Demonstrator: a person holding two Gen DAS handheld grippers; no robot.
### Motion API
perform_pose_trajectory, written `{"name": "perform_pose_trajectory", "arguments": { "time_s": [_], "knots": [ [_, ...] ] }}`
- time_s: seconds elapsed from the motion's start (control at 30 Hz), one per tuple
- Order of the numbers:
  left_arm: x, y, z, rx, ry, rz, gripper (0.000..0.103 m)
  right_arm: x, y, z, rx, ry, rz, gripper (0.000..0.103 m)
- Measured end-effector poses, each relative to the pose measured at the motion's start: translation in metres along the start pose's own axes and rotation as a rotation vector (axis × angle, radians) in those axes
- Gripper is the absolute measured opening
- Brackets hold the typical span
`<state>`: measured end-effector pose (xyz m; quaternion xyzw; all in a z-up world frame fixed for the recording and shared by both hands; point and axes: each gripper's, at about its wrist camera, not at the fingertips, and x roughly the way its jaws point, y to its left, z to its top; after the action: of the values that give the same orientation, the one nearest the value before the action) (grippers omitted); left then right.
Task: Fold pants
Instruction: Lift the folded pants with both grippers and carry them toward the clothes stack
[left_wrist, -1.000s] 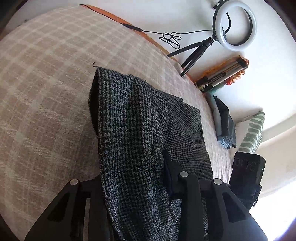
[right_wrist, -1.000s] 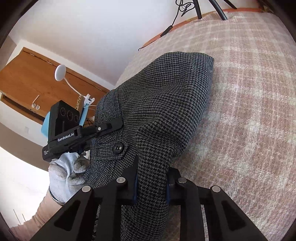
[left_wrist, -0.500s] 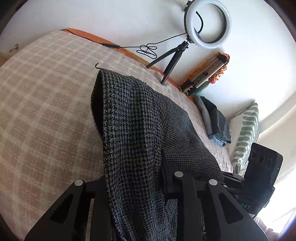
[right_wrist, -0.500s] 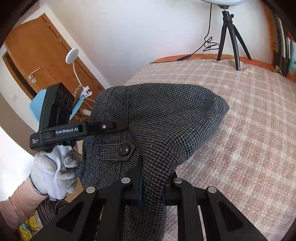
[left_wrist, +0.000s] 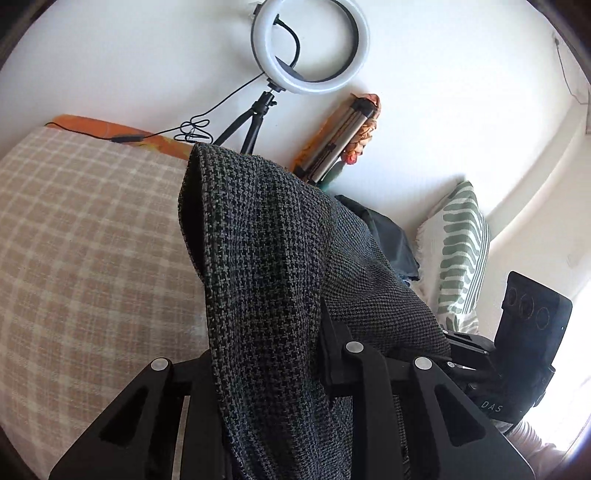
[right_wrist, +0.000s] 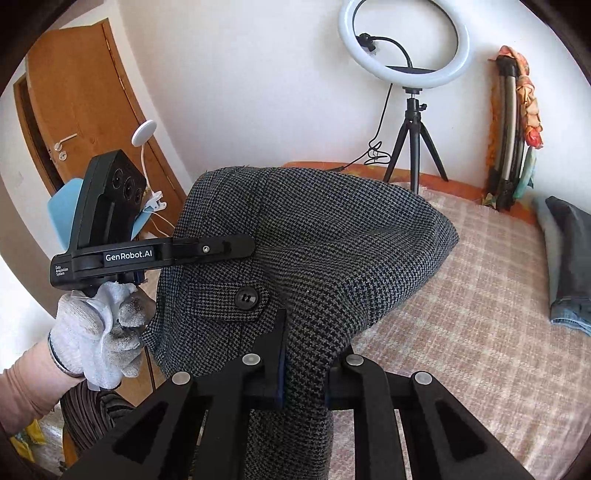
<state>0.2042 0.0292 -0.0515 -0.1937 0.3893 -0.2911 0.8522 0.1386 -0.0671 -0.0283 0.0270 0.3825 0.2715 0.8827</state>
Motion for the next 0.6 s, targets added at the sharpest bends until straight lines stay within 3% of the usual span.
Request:
{"name": "perform_pose_trajectory", "arguments": {
  "time_s": [0.6],
  "knots": [
    [0.128, -0.162, 0.064, 0.142, -0.022, -0.183, 0.020, -0.133, -0.147, 0.026, 0.063, -0.176, -0.292, 0.012]
  ]
}}
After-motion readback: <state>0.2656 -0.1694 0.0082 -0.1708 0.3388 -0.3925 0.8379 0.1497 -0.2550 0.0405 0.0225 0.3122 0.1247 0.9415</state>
